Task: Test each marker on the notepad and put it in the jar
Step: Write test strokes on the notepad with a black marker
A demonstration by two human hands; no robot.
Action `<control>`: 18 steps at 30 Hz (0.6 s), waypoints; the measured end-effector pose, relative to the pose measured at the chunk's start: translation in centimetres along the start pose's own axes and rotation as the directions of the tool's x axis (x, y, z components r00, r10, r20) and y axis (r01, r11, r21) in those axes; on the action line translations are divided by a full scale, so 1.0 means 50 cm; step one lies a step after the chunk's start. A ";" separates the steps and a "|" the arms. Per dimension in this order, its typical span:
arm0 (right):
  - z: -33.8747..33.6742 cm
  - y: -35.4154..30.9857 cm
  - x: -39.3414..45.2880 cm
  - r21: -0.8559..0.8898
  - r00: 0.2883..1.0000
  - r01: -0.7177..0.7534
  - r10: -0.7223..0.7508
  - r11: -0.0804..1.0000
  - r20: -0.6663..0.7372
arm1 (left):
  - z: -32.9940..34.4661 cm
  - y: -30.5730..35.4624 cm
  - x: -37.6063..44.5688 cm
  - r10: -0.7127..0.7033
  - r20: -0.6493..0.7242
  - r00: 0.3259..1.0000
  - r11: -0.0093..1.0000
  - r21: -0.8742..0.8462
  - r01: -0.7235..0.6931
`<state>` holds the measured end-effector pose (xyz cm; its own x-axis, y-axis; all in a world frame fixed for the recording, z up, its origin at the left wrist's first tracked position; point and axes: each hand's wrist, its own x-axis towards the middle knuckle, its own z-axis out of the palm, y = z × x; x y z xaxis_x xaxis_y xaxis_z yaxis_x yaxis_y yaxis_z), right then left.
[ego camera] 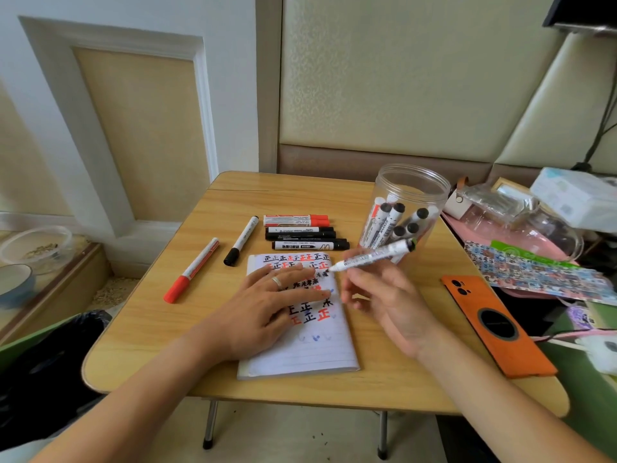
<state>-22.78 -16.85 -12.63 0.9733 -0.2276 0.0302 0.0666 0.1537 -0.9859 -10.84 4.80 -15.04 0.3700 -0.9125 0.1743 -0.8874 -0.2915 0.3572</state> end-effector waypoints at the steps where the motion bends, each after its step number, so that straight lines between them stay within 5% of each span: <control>1: 0.002 0.001 -0.001 -0.050 0.999 0.010 -0.012 0.999 -0.050 | -0.001 0.000 0.001 -0.003 0.007 1.000 1.000 -0.008 0.003; 5: -0.003 0.012 -0.005 -0.186 0.968 0.006 -0.053 0.982 -0.245 | 0.000 0.001 0.003 -0.041 0.015 0.999 0.996 -0.079 0.042; 18: 0.017 0.028 -0.018 -0.351 0.975 0.022 -0.098 0.936 -0.201 | 0.000 0.010 0.001 -0.072 -0.033 0.997 0.996 -0.055 0.070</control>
<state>-23.39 -15.62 -13.89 0.8978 -0.4304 0.0929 0.0063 -0.1985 -0.9801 -11.26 4.61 -14.88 0.4420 -0.8791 0.1785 -0.8426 -0.3387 0.4186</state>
